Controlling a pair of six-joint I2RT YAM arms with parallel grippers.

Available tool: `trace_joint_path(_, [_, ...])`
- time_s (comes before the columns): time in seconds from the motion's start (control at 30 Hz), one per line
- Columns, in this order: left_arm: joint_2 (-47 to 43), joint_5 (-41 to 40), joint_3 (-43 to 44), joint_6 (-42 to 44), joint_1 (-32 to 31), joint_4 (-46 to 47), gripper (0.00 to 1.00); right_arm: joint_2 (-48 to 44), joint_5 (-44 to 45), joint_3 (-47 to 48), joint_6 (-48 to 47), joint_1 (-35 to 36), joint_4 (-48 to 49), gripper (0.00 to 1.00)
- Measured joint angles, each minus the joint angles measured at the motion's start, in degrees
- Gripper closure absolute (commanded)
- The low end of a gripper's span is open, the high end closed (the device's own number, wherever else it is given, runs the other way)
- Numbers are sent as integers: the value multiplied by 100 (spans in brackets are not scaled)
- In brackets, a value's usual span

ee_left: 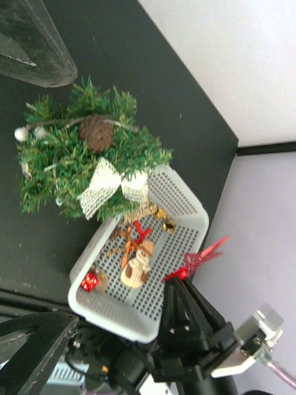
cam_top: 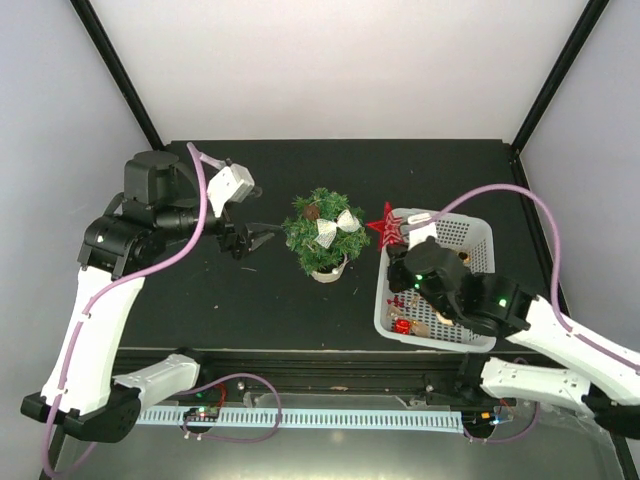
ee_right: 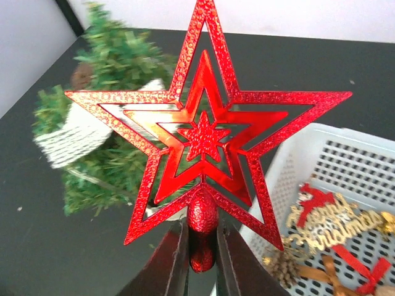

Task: Decorate the small christmas tree

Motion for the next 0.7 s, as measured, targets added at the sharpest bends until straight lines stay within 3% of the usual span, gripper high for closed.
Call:
trace_joint_path(0.27, [184, 492, -68, -251, -48, -138, 1, 962, 494, 791, -299, 1086, 199, 89])
trace_joint_path(0.7, [675, 667, -293, -798, -234, 105, 1, 1770, 498, 1451, -501, 1521, 649, 88])
